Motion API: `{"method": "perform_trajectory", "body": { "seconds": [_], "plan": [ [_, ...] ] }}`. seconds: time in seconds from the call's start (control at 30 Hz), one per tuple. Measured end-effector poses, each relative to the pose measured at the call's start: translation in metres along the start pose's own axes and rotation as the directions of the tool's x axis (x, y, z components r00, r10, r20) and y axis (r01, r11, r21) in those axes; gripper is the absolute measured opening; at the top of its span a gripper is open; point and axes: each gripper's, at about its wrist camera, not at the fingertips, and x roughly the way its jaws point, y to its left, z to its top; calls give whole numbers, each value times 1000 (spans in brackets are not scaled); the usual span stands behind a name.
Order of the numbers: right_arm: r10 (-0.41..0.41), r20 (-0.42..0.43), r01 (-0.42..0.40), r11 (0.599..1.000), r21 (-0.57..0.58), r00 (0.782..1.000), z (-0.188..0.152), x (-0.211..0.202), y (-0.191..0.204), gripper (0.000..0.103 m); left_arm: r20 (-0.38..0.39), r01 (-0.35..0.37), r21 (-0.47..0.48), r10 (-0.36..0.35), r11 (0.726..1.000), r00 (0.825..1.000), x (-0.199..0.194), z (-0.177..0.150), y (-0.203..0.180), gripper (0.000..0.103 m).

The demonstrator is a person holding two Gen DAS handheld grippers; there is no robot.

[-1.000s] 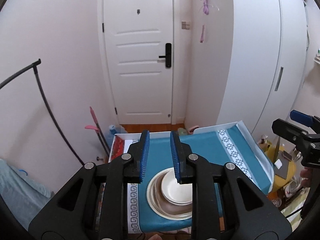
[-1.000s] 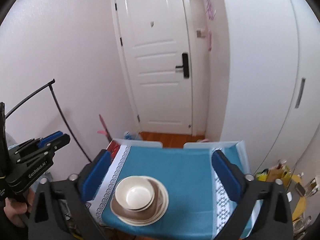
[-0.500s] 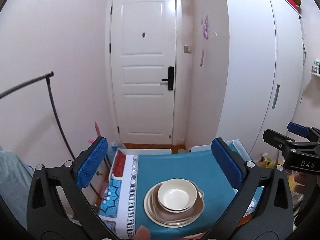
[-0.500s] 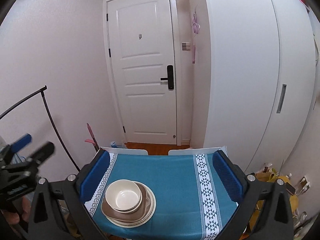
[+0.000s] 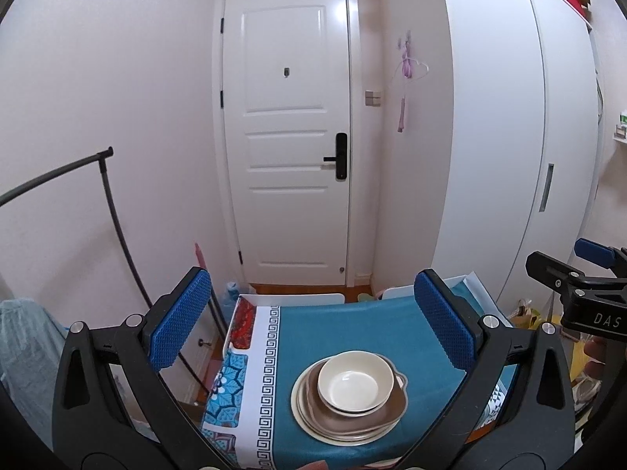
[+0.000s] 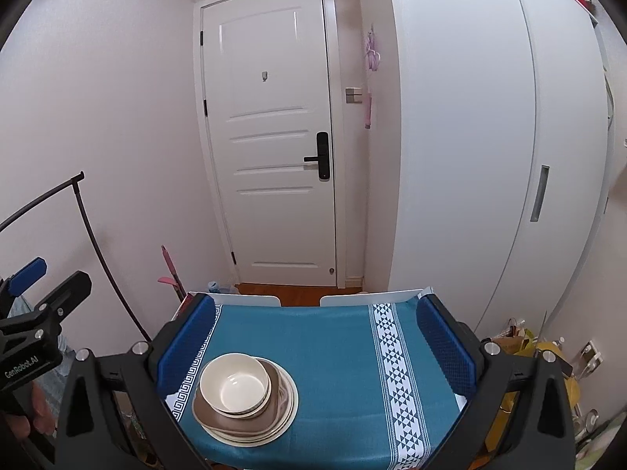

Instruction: Organize plates and bowls

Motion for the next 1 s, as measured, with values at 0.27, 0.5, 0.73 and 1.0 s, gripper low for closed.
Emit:
{"method": "perform_trajectory", "body": {
  "seconds": [0.27,0.5,0.73,1.0],
  "plan": [
    [-10,6,10,1000,-2,1000,2,0,2,102,6,-9,-1,9,1000,1000,-3,-1,-2,103],
    [-24,10,24,1000,1,1000,2,1,3,102,11,-19,4,19,1000,1000,-4,1,-3,103],
    [-29,12,29,1000,-3,999,2,3,5,102,18,-28,9,28,1000,999,-5,2,-3,103],
    [-29,11,29,1000,-2,1000,1,3,6,102,23,-43,7,43,999,999,-4,1,-1,103]
  ]
}}
